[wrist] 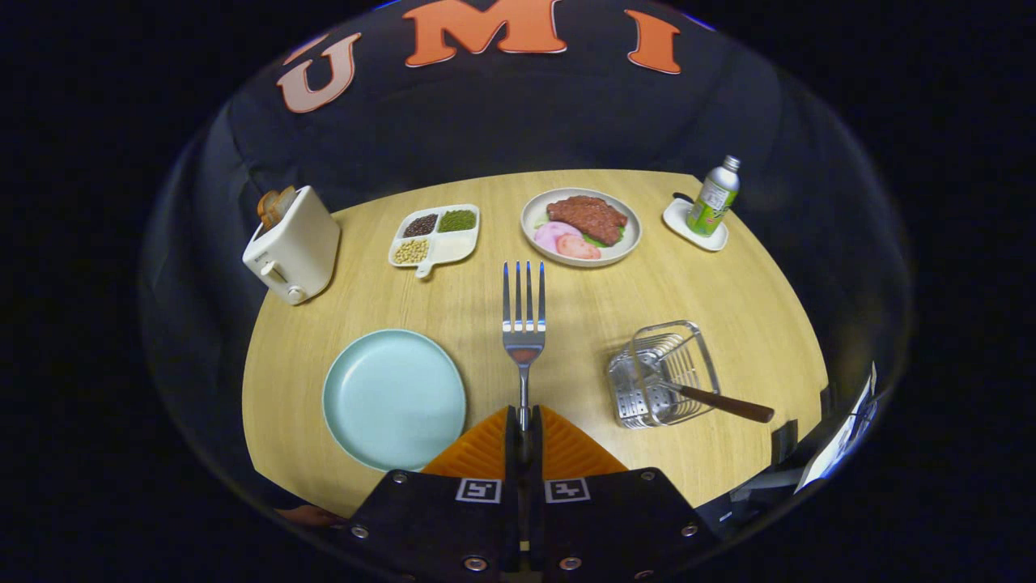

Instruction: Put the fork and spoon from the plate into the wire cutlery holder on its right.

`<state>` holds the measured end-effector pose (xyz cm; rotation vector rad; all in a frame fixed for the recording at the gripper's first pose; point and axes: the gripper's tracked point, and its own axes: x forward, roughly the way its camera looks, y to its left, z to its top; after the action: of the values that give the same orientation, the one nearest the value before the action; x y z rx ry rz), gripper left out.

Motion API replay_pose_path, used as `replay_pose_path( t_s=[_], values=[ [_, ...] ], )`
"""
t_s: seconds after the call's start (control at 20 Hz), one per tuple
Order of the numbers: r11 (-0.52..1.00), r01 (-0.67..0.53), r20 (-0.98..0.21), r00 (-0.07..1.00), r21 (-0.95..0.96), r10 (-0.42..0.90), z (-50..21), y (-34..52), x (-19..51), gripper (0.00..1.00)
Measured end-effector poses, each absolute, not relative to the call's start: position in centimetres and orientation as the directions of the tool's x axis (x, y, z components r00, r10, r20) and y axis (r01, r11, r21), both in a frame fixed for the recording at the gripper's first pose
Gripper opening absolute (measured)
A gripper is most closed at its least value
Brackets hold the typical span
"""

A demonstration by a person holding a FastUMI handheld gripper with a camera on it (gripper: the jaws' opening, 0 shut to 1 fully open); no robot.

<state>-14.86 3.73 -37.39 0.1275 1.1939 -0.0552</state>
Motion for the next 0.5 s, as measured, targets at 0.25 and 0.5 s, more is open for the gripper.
replay_pose_path(
  t_s=[0.25, 0.5],
  values=[
    [0.990, 0.141, -0.936, 0.352, 0.030, -0.022, -37.4, -1.7, -16.2, 0.05],
    [0.990, 0.141, -0.951, 0.308, 0.013, -0.031, -37.9, -4.5, -18.0, 0.05]
  ],
)
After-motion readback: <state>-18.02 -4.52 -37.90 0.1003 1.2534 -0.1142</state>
